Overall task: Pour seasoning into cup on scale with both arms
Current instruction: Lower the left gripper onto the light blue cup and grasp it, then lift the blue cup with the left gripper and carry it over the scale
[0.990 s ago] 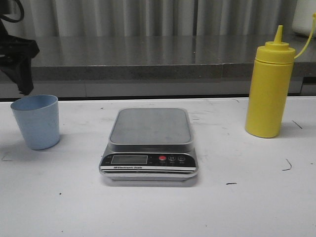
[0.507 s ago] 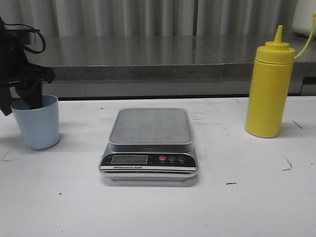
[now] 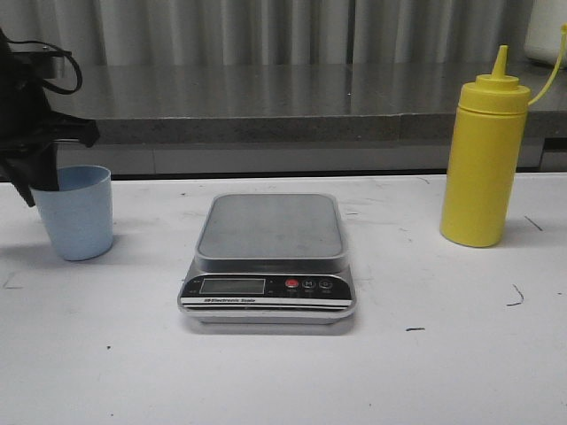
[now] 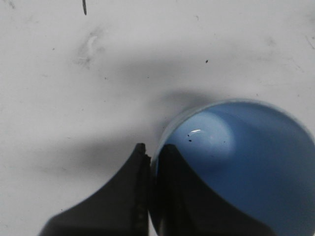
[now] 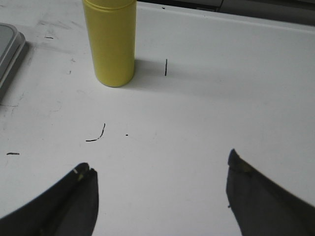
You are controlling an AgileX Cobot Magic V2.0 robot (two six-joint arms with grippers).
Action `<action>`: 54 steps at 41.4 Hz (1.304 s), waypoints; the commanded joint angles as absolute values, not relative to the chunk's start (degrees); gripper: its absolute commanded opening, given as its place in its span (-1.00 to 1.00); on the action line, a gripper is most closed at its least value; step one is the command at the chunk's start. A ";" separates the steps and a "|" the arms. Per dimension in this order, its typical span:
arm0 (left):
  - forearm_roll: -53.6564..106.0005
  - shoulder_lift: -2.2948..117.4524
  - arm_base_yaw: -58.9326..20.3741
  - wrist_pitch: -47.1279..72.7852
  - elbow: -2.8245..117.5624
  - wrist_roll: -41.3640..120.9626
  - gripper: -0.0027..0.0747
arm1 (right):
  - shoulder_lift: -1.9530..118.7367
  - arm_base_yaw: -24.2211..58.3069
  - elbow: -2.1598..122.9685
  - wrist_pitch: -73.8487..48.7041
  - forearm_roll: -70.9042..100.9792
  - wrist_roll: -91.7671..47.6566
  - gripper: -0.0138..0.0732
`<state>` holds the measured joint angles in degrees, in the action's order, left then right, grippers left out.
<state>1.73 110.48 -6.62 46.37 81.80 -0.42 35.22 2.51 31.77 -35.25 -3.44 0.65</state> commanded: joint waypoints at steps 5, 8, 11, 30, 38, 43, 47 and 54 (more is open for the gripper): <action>1.65 104.74 -7.19 45.59 83.82 -0.45 -0.98 | 35.62 2.51 33.30 -31.15 -4.24 0.00 0.61; 1.65 103.18 -7.77 45.97 84.53 -0.45 -0.98 | 35.62 2.51 33.30 -31.15 -4.24 0.00 0.61; 1.65 101.59 -8.74 46.92 85.61 -0.45 -0.98 | 35.62 2.51 33.30 -31.15 -4.24 0.00 0.61; 1.65 99.13 -21.51 55.54 96.46 -0.45 -0.98 | 35.62 2.51 33.30 -31.15 -4.24 0.00 0.61; 1.65 99.84 -27.01 54.52 96.61 -0.45 -0.98 | 35.62 2.51 33.30 -31.15 -4.24 0.00 0.61; 1.65 100.97 -29.40 52.92 96.61 -0.57 -0.98 | 35.62 2.51 33.30 -31.15 -4.24 0.00 0.61; 1.19 102.79 -30.58 51.84 96.61 -3.77 -0.98 | 35.62 2.51 33.30 -31.15 -4.24 0.00 0.61; -0.94 106.39 -31.39 48.24 96.61 -10.61 -0.98 | 35.62 2.51 33.30 -31.15 -4.24 0.00 0.61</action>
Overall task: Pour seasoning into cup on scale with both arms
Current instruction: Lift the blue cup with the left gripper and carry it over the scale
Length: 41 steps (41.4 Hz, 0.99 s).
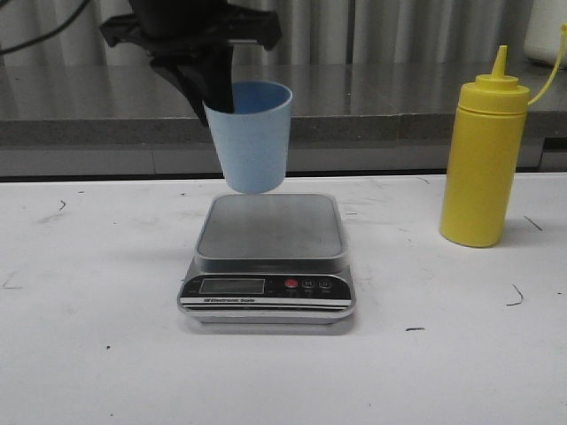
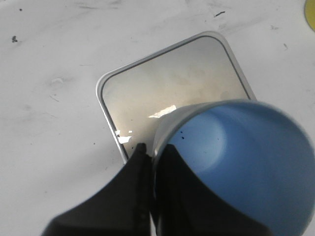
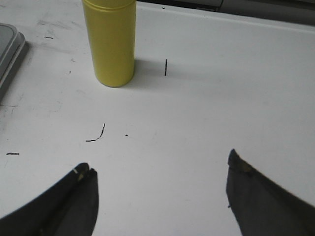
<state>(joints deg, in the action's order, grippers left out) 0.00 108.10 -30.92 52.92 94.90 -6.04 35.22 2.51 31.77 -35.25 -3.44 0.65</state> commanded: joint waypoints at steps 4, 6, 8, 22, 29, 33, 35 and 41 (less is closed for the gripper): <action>-2.15 107.80 -31.39 45.73 96.70 -14.22 -0.98 | 35.62 2.51 33.30 -31.15 -4.24 0.00 0.61; -2.46 108.29 -31.39 44.41 96.70 -15.68 -0.98 | 35.62 2.51 33.30 -31.15 -4.24 0.00 0.61; -2.61 108.67 -31.39 43.40 96.70 -15.98 -0.98 | 35.62 2.51 33.30 -31.15 -4.24 0.00 0.61; -2.84 109.90 -31.39 44.86 96.70 -15.98 -0.98 | 35.62 2.51 33.30 -31.15 -4.24 0.00 0.61; -3.19 110.26 -31.39 45.22 96.70 -15.98 -0.98 | 35.62 2.51 33.30 -31.15 -4.24 0.00 0.61; -4.06 110.90 -31.39 45.37 96.70 -15.98 -0.98 | 35.62 2.51 33.30 -31.15 -4.24 0.00 0.61; -4.16 110.90 -31.39 45.37 96.70 -15.98 -0.98 | 35.62 2.51 33.30 -31.15 -4.24 0.00 0.61; -4.16 110.90 -31.39 45.07 96.70 -15.56 -0.93 | 35.62 2.51 33.30 -31.15 -4.24 0.00 0.61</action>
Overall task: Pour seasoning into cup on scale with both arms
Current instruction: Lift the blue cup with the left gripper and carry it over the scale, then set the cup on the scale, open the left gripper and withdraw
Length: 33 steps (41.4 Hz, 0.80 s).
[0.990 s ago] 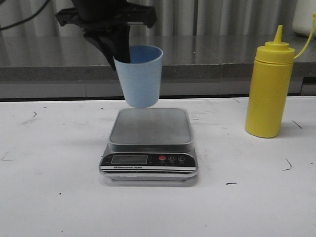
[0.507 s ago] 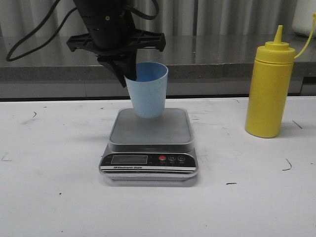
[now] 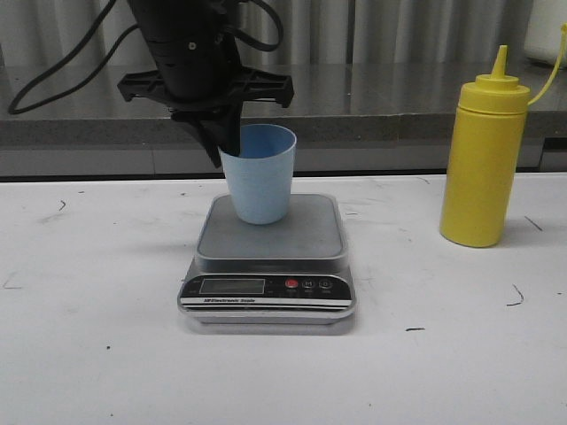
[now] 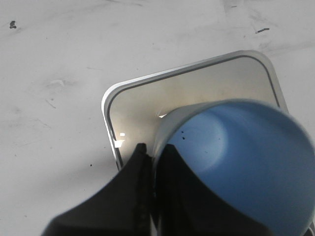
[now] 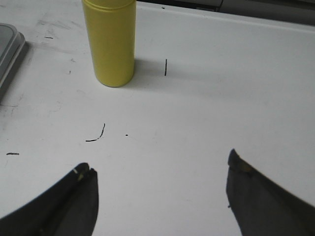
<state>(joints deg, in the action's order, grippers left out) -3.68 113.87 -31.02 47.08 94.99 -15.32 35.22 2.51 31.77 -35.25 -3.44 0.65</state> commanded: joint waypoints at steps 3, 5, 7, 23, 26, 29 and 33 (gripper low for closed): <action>-4.16 110.90 -31.39 45.07 96.70 -15.56 -0.77 | 35.62 2.51 33.30 -31.15 -4.24 0.00 0.61; -4.16 110.90 -31.39 45.07 96.70 -15.56 -0.59 | 35.62 2.51 33.30 -31.15 -4.24 0.00 0.61; -4.04 110.90 -31.39 45.07 96.70 -15.56 -0.43 | 35.62 2.51 33.30 -31.15 -4.24 0.00 0.61; -3.94 109.62 -31.82 45.48 96.70 -14.96 0.10 | 35.62 2.51 33.30 -31.15 -4.24 0.00 0.61; -3.77 108.13 -32.12 46.69 96.70 -12.70 0.10 | 35.62 2.51 33.30 -31.15 -4.24 0.00 0.61; -3.67 106.13 -32.53 48.16 96.70 -10.78 0.10 | 35.62 2.51 33.30 -31.15 -4.24 0.00 0.61; -3.42 102.32 -33.02 50.93 96.57 -8.07 0.10 | 35.62 2.51 33.30 -31.15 -4.24 0.00 0.61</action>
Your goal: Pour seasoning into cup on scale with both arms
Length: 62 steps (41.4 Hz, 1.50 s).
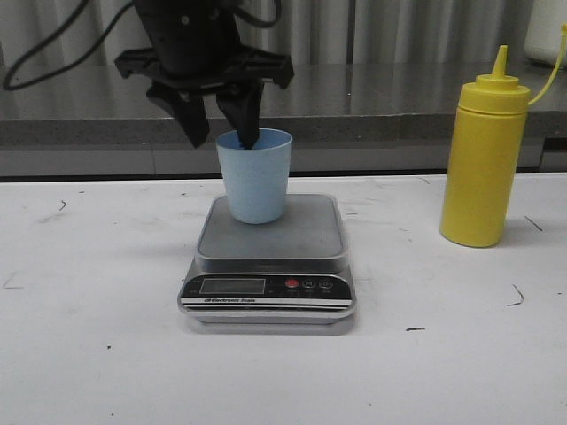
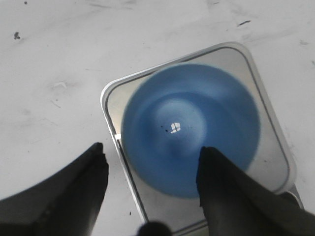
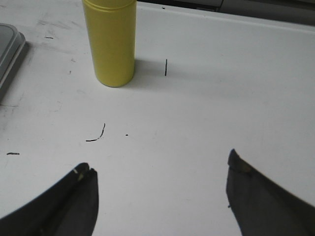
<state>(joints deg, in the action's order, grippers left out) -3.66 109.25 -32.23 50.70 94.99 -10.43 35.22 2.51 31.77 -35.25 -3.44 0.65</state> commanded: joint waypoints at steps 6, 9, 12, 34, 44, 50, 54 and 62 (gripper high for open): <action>-3.53 94.74 -33.02 50.26 92.59 -6.35 0.10 | 35.62 2.51 33.30 -31.15 -4.24 0.00 0.61; -3.97 90.53 -33.02 49.02 88.64 -5.31 0.10 | 35.62 2.51 33.30 -31.15 -4.24 0.00 0.61; -3.97 85.23 -33.02 48.25 83.99 -2.78 0.10 | 35.62 2.51 33.30 -31.15 -4.24 0.00 0.61; 2.55 52.00 -33.02 42.03 54.07 0.00 0.10 | 35.62 2.51 33.30 -31.15 -4.24 0.00 0.61; 5.41 36.98 -33.02 41.66 46.39 0.00 0.10 | 35.62 2.51 33.30 -31.15 -4.24 0.00 0.61; 5.41 31.34 -33.02 40.06 43.50 0.00 0.10 | 35.62 2.51 33.30 -31.15 -4.24 0.00 0.61; 5.41 30.34 -33.02 38.94 42.50 0.00 0.10 | 35.62 2.51 33.30 -31.15 -4.24 0.00 0.61; 5.41 30.34 -33.02 35.76 42.17 0.00 0.10 | 35.62 2.51 33.30 -31.15 -4.24 0.00 0.61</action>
<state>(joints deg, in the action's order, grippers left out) 4.65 30.25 -32.65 42.00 40.65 0.00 35.22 2.51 31.77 -35.25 -3.44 0.65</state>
